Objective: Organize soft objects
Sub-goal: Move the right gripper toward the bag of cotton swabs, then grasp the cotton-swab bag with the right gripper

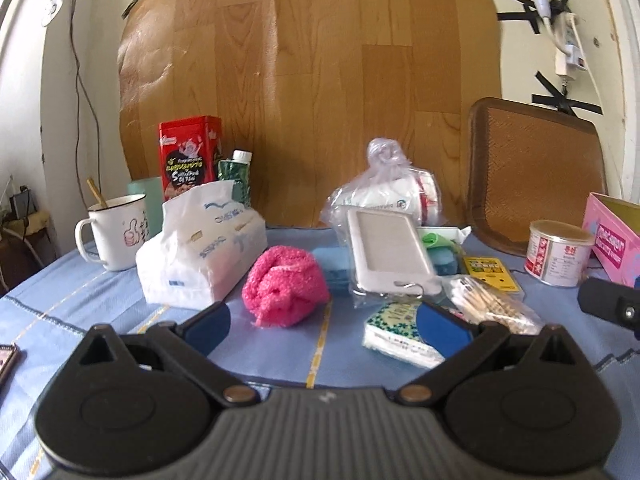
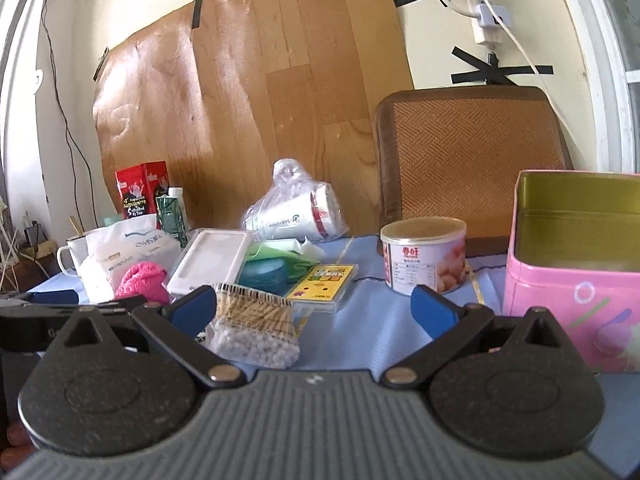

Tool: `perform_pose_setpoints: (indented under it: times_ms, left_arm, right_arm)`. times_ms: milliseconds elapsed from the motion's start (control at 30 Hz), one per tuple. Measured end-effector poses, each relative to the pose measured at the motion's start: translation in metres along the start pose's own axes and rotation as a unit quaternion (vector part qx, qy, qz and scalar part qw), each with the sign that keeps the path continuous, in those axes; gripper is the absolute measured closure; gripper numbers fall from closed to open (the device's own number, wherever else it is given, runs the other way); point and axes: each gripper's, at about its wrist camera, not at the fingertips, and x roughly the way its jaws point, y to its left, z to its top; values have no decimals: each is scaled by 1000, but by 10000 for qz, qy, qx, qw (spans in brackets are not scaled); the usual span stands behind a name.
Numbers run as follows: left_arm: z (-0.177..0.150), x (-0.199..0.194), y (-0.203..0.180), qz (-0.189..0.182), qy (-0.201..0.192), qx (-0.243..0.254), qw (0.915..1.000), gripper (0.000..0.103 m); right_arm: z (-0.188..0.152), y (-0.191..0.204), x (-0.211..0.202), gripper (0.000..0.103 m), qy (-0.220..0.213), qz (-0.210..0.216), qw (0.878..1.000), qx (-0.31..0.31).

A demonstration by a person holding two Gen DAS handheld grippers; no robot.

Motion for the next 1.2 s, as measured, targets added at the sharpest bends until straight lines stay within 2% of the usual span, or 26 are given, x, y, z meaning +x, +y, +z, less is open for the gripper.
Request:
perform_pose_setpoints:
  times_ms: [300, 600, 767, 800, 933, 1000, 1067, 1167, 1200]
  left_arm:
    - [1, 5, 11, -116, 171, -359, 9991, 0]
    - [1, 7, 16, -185, 225, -517, 9982, 0]
    - [1, 5, 21, -347, 224, -651, 9970, 0]
    - [1, 5, 22, -382, 224, -688, 9967, 0]
    - [1, 4, 31, -575, 220, -903, 9940, 1]
    - [0, 5, 35, -711, 227, -1026, 9919, 3]
    - [0, 7, 39, -836, 293, -1127, 9897, 8]
    - [-1, 11, 42, -1047, 453, -1206, 9861, 17]
    - [-1, 12, 42, -1112, 498, -1217, 9851, 20]
  right_arm:
    - [-1, 1, -1, 0, 1, 89, 9999, -50]
    - [-1, 3, 0, 0, 44, 77, 9999, -104]
    - [-1, 6, 1, 7, 121, 56, 9996, -237]
    - [-2, 8, 2, 12, 159, 46, 9995, -278]
    - [-2, 12, 8, 22, 398, 125, 9981, -457]
    - [-2, 15, 15, 22, 647, 343, 9959, -525]
    - [0, 18, 26, 22, 970, 688, 9917, -490]
    - [1, 22, 45, 22, 1285, 795, 9880, -314]
    - [2, 21, 52, 31, 1416, 799, 9864, -227]
